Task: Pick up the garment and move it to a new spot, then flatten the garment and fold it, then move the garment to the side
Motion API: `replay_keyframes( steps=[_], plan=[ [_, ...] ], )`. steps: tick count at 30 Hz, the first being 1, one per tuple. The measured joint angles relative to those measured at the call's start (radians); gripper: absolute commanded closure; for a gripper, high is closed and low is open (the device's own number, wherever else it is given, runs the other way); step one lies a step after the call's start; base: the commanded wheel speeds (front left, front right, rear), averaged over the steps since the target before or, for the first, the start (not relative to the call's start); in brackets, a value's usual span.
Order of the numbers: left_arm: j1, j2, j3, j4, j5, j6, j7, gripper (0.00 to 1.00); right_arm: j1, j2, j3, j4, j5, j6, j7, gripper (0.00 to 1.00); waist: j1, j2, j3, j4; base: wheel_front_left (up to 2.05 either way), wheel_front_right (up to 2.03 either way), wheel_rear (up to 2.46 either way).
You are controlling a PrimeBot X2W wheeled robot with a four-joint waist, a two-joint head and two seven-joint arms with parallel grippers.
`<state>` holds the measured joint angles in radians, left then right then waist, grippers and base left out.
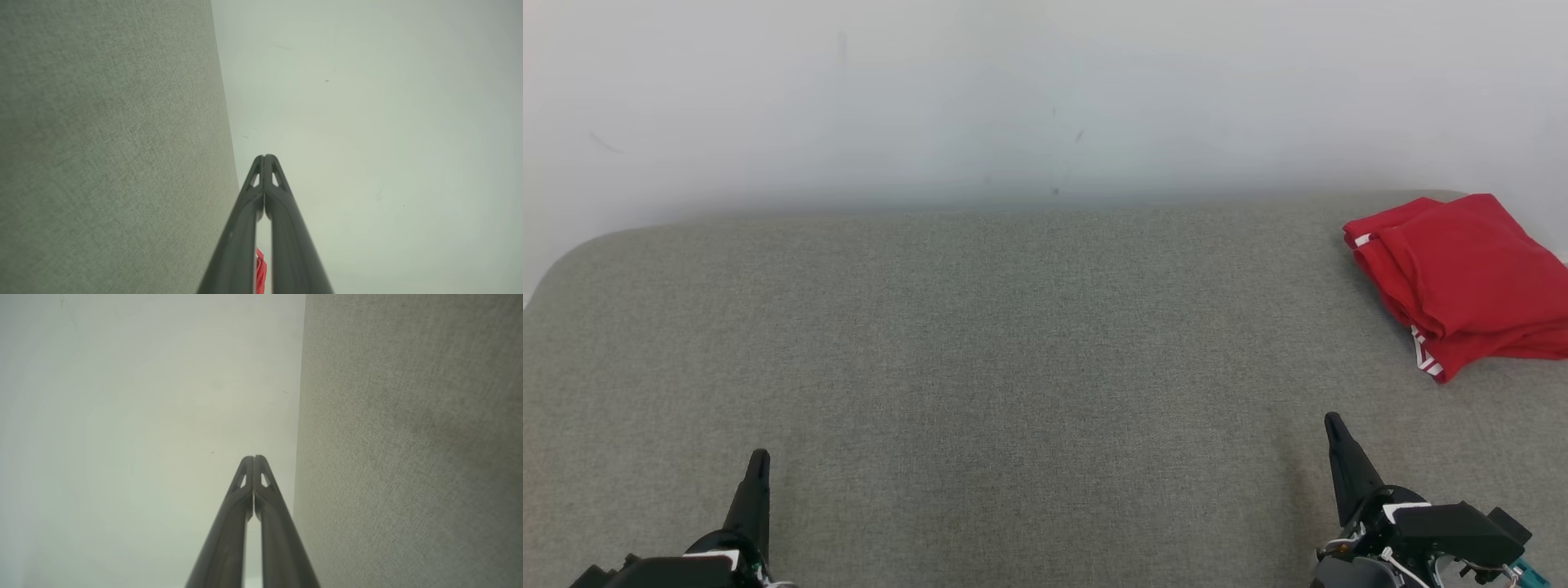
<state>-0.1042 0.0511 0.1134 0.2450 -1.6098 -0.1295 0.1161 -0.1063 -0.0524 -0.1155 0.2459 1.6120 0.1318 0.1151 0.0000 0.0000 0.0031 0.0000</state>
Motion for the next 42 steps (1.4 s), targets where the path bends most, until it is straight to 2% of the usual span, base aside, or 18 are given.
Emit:
replay_keyframes(
  steps=[42],
  plan=[
    [0.0,0.0,0.0,0.0,-0.001,0.0,0.0,1.0,0.0,0.0,0.0,0.0,0.0,0.0,0.0,1.0,0.0,0.0,0.0,0.0,0.0,0.0,0.0]
  ],
)
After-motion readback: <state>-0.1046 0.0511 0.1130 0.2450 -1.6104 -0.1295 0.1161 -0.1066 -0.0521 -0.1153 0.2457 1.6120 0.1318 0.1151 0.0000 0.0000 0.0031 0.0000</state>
